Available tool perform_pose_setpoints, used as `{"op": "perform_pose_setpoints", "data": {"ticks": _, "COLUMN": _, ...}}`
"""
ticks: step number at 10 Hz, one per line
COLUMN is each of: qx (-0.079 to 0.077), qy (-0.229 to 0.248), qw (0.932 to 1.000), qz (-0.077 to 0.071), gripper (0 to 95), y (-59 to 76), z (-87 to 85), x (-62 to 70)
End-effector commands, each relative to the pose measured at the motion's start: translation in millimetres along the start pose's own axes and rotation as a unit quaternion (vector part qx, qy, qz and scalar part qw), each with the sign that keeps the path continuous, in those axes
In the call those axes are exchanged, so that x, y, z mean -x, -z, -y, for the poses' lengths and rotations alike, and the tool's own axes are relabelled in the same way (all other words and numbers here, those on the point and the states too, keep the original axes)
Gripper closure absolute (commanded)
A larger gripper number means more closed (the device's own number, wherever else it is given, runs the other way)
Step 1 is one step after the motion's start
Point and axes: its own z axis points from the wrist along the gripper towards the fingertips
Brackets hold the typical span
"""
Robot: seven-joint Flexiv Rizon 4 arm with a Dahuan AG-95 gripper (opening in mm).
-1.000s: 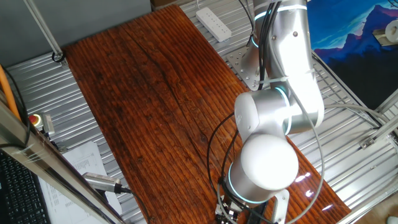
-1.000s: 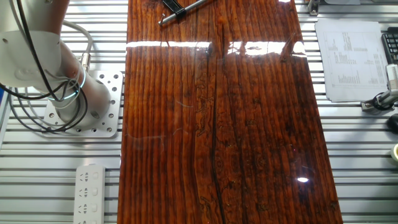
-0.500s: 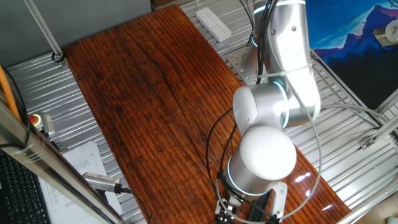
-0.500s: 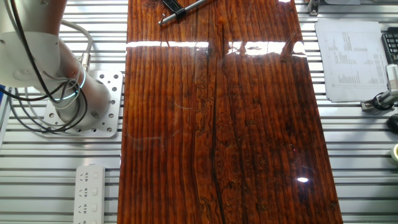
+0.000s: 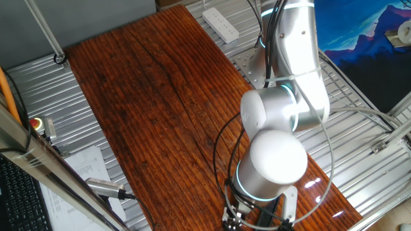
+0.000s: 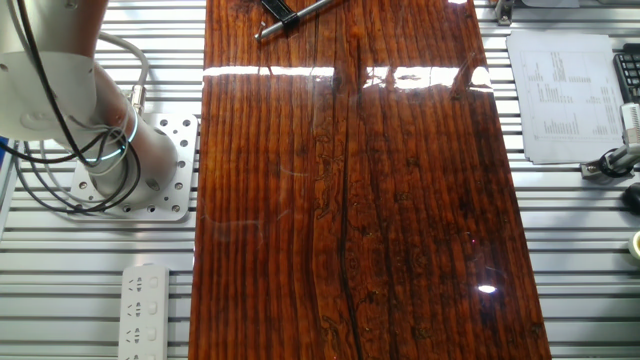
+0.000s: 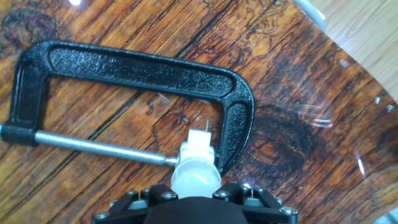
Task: Install the light bulb by rotating it
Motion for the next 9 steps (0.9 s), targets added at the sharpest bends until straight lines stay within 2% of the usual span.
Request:
{"op": "perform_pose_setpoints", "data": {"ticks": 1, "qx": -0.01, "qy": 0.018, "qw": 0.9997, "qz": 0.011, "gripper": 38.0, "y": -0.7, "z": 1.5, "x": 0.2}}
{"op": "perform_pose_setpoints", "data": {"ticks": 3, "qx": -0.017, "qy": 0.026, "qw": 0.9994, "qz": 0.017, "gripper": 38.0, "y": -0.8, "z": 1.5, "x": 0.2}}
{"op": "perform_pose_setpoints", "data": {"ticks": 5, "qx": -0.018, "qy": 0.025, "qw": 0.9994, "qz": 0.017, "gripper": 38.0, "y": -0.9, "z": 1.7, "x": 0.2}}
{"op": "perform_pose_setpoints", "data": {"ticks": 9, "qx": -0.01, "qy": 0.015, "qw": 0.9996, "qz": 0.022, "gripper": 38.0, "y": -3.1, "z": 2.6, "x": -0.1}}
